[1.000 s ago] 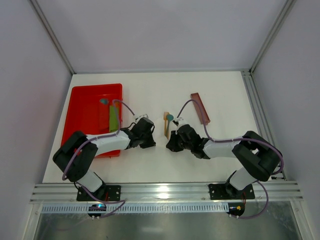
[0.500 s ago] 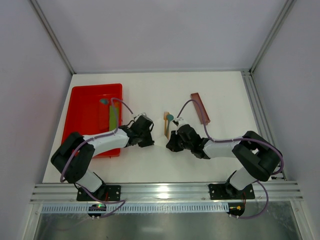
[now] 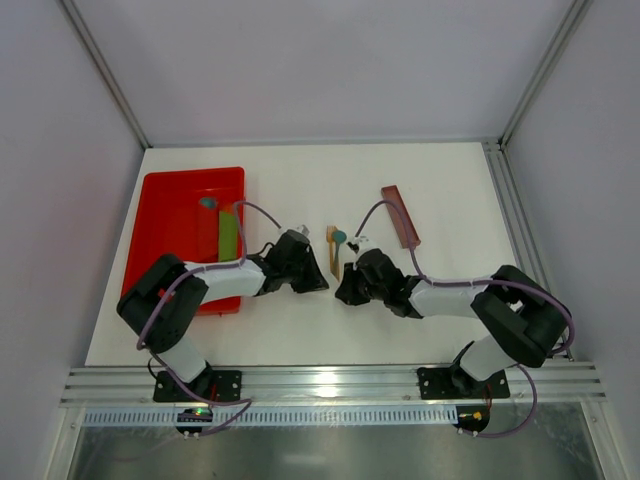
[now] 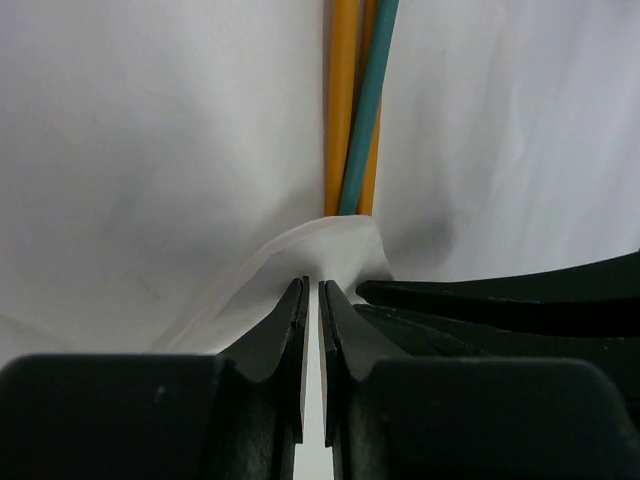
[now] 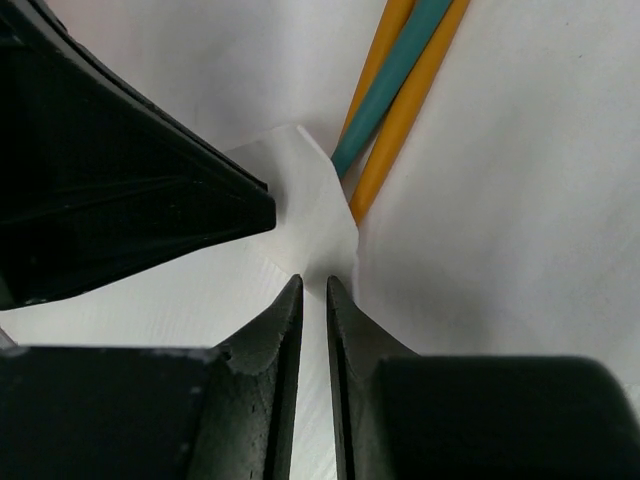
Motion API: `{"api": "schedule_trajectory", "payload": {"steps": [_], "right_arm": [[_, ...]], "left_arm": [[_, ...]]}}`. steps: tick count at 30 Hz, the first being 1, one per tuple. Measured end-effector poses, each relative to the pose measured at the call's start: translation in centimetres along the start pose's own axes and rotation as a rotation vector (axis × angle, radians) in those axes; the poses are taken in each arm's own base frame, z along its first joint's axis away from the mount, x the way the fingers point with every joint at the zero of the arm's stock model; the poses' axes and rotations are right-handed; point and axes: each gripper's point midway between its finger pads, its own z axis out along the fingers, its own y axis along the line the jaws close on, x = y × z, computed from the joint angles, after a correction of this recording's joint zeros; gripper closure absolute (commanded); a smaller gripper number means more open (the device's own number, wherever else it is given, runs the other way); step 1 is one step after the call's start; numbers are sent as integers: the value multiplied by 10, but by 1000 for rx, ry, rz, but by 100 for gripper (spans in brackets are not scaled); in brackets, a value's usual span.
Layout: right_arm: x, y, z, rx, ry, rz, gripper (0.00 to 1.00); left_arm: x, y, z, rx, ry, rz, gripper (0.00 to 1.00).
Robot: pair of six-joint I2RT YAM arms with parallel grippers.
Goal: Place the utensils on the paper napkin and roll it up
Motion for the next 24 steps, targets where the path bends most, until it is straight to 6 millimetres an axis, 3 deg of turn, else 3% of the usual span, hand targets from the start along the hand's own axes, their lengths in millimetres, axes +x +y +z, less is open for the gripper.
{"api": "schedule_trajectory", "payload": {"steps": [24], "right_arm": [[14, -9, -18, 53, 76, -9, 83]], "left_arm": [[4, 0, 7, 21, 10, -1, 88]]}}
